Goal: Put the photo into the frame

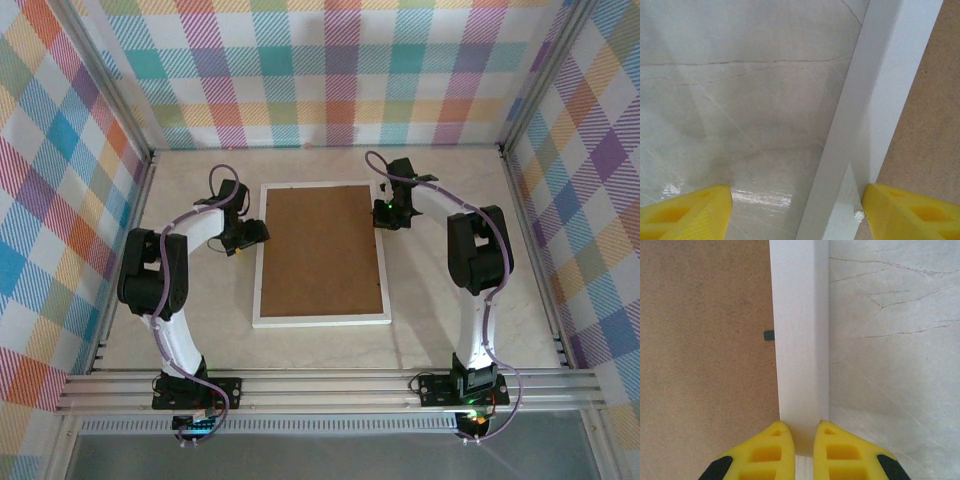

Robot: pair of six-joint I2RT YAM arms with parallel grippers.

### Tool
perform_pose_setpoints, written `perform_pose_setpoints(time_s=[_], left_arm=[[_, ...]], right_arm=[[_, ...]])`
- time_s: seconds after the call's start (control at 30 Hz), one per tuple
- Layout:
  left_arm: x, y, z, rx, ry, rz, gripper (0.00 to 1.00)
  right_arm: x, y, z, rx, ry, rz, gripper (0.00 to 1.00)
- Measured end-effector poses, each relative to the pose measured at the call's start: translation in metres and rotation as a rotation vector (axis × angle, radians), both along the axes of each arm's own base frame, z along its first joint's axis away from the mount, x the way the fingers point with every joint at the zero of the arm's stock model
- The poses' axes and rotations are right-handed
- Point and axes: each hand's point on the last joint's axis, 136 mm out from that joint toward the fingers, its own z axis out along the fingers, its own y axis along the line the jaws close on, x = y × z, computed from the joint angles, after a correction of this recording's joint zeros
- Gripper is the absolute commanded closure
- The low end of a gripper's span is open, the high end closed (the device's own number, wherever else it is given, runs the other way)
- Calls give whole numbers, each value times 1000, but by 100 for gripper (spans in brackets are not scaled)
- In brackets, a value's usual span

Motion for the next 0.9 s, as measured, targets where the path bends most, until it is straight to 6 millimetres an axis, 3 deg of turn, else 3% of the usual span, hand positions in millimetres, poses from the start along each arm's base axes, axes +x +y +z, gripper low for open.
perform_pose_setpoints(time_s=[0.43, 0.67, 0.9], left_arm=[[-3, -11, -4, -39, 1, 34, 29], [4, -39, -9, -54, -9, -23, 29], [5, -38, -6, -46, -10, -23, 28]], right_arm=[[1, -3, 0, -2, 6, -27, 90], [2, -5, 0, 3, 12, -49, 90], [2, -4, 0, 9, 16, -61, 90]])
